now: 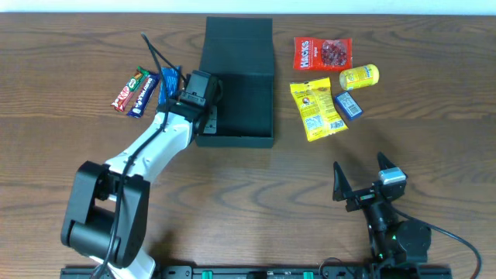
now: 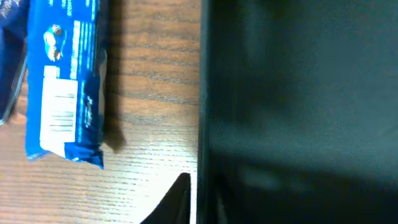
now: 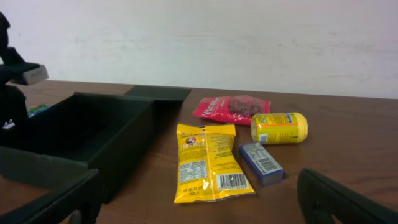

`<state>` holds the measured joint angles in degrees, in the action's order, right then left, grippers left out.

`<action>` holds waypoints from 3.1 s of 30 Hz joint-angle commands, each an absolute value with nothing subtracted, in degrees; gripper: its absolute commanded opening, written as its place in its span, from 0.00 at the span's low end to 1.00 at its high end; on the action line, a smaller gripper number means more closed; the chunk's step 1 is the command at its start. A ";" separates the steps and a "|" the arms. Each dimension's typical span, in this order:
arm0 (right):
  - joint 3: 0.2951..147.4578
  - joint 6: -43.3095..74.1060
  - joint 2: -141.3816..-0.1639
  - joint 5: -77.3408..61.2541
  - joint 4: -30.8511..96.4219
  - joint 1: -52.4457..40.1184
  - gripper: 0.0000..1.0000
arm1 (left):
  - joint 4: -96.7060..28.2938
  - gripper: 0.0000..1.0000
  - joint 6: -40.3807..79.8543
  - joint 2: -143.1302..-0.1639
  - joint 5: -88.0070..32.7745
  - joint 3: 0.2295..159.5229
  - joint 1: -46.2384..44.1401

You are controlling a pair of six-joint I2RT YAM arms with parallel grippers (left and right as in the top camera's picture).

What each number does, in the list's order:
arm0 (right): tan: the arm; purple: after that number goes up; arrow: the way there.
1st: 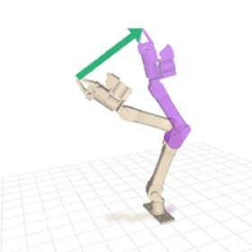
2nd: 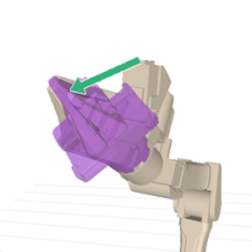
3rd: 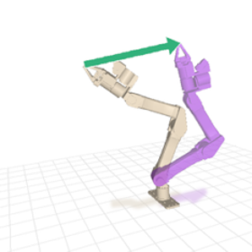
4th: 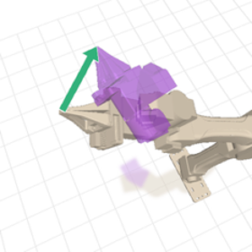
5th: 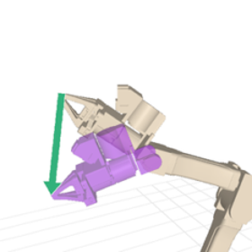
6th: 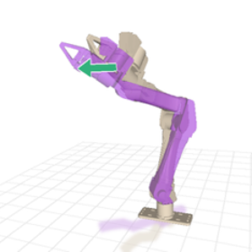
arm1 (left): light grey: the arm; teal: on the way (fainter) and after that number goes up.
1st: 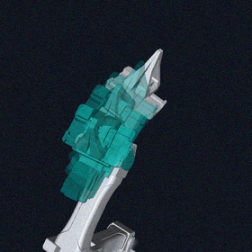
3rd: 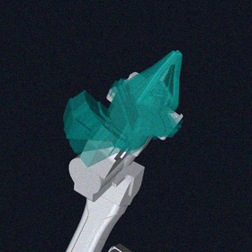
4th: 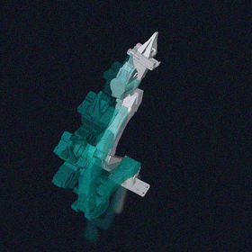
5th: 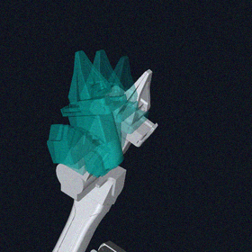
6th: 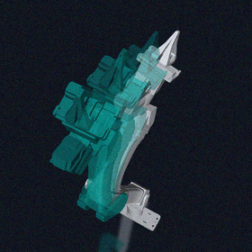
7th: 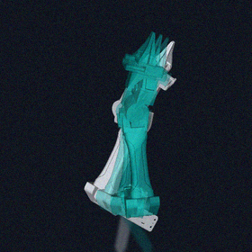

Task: Pack container

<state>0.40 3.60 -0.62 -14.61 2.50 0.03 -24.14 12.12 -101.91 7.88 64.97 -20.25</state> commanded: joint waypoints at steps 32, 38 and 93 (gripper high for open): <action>0.30 2.90 -0.34 -14.85 2.81 0.45 0.99 | -28.95 0.38 14.68 -102.48 2.42 66.11 -23.73; 0.32 2.90 -0.34 -14.85 2.81 0.45 0.99 | -30.02 0.65 15.81 -102.35 1.43 66.13 -23.70; 0.34 41.50 -0.34 -35.48 -14.76 0.45 0.99 | -45.50 0.55 20.18 -100.68 -6.09 79.00 -23.70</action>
<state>0.40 39.11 -0.62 -34.70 -13.67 0.03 -44.84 19.73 -101.71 -5.87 77.84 -23.49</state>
